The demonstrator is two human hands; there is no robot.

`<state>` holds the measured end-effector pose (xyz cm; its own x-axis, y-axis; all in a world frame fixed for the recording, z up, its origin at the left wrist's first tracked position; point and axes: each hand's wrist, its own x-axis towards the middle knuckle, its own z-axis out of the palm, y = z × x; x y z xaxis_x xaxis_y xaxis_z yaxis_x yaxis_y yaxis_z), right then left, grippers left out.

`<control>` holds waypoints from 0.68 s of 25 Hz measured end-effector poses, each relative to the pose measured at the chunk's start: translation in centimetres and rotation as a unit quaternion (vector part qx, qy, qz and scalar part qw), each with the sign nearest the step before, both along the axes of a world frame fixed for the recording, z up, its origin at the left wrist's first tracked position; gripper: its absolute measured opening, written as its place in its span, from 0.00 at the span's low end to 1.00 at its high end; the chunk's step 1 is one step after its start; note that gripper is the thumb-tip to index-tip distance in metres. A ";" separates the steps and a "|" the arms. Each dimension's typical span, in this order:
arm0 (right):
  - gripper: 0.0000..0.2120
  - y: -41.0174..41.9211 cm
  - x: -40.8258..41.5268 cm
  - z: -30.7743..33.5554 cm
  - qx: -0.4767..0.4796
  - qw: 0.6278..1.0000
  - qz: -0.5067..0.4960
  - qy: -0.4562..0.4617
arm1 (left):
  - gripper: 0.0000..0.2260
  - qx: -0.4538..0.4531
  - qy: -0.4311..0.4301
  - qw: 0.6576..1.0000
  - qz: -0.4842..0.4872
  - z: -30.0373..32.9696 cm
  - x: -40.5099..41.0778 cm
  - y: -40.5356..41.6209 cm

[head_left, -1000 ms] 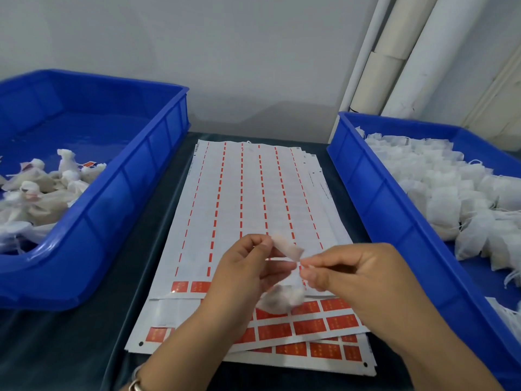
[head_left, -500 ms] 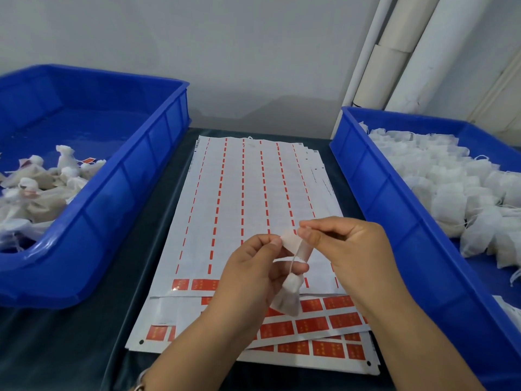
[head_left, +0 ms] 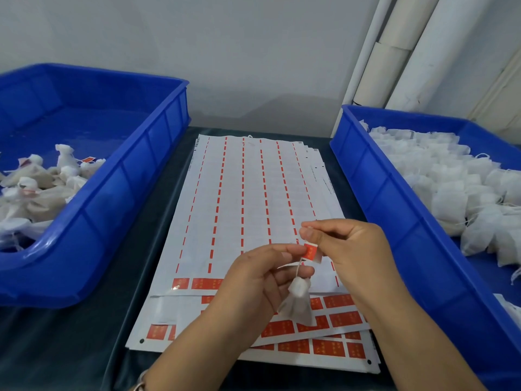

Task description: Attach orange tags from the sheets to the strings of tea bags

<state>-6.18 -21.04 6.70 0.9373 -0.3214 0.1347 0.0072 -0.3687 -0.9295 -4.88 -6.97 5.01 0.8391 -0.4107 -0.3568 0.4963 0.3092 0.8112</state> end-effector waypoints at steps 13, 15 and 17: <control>0.07 -0.7 -0.4 0.9 0.051 0.991 0.074 0.097 | 0.10 0.194 -0.129 0.972 0.010 0.0 -0.3 -0.4; 0.14 -0.6 -0.8 1.0 0.028 0.989 0.095 0.111 | 0.08 0.208 -0.157 0.965 0.010 -0.1 -0.3 -0.1; 0.17 -0.5 -1.1 1.1 0.012 0.991 0.090 0.102 | 0.06 0.202 -0.177 0.963 0.005 -0.1 -0.2 0.1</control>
<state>-7.24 -21.54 7.76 0.9868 -0.1467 -0.0687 -0.1175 -0.3565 -0.9269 -5.06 -6.84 4.90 0.9405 -0.2898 -0.1774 0.1659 -0.0637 0.9841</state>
